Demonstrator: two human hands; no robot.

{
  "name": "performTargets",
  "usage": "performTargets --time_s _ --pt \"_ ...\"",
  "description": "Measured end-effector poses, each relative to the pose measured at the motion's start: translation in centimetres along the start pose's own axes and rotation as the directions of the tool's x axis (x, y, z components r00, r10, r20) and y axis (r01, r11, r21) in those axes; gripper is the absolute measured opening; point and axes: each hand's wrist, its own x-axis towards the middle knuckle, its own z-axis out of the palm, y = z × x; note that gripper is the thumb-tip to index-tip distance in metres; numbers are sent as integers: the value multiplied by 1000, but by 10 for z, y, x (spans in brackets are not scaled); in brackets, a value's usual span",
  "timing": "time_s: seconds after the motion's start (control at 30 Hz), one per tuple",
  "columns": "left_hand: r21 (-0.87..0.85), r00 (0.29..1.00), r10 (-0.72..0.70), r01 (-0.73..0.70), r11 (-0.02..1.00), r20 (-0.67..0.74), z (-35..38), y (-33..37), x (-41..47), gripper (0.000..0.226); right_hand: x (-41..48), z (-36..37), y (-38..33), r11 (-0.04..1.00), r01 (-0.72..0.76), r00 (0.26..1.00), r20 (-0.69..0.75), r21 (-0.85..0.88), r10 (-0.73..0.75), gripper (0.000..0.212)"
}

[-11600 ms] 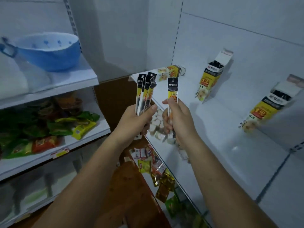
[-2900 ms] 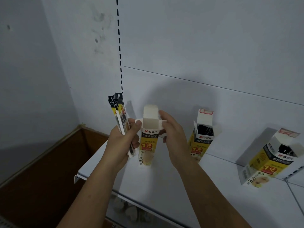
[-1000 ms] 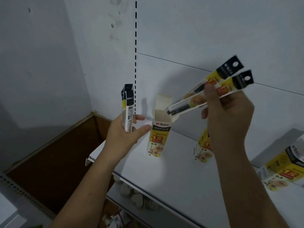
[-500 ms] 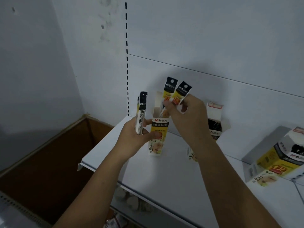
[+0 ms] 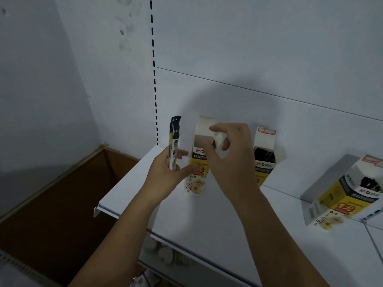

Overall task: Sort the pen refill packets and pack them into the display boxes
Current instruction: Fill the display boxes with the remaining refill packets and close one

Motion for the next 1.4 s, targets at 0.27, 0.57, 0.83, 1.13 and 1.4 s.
performTargets --time_s 0.27,0.57,0.83,1.13,1.4 --pt "-473 964 -71 189 861 255 -27 -2 -26 49 -42 3 -6 952 -119 989 117 281 89 7" --pt "-154 974 102 -71 986 205 -45 5 -47 35 -49 22 -25 782 -463 863 413 417 291 12" --pt "-185 971 98 -57 981 218 -46 5 -47 33 -50 24 -27 777 -443 884 361 448 296 7" --pt "-184 970 107 -67 981 217 -38 11 -46 34 -47 16 -27 748 -453 885 349 485 309 5" --pt "-155 969 38 1 988 245 -28 21 -43 42 -43 9 -25 778 -425 897 334 463 291 8"
